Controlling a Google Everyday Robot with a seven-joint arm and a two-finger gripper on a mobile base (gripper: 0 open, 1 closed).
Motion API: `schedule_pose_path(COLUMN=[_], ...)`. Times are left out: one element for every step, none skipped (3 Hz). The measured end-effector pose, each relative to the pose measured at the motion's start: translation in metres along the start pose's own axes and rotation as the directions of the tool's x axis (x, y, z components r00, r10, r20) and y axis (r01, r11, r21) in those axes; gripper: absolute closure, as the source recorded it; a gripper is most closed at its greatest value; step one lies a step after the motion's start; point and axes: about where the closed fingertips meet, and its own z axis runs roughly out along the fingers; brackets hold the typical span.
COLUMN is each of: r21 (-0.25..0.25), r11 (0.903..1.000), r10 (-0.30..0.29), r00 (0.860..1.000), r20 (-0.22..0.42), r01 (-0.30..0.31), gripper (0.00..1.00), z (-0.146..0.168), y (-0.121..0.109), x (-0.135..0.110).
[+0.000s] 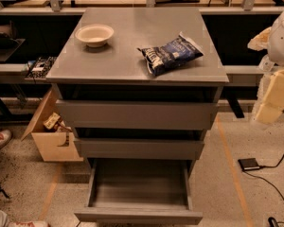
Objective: Place blue chip bag into bottom drawer
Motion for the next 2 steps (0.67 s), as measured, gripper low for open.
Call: schedule_pose_path(r21=[0.000,0.014], r11=[1.0000,0.9999], r10=[0.000,0.004], r00=[1.000,1.000], r20=[0.000,0.024], r01=[0.000,-0.004], gripper=[0.00,0.00], z=[0.000,0.008], y=[0.000,-0.011], x=[0.000,-0.008])
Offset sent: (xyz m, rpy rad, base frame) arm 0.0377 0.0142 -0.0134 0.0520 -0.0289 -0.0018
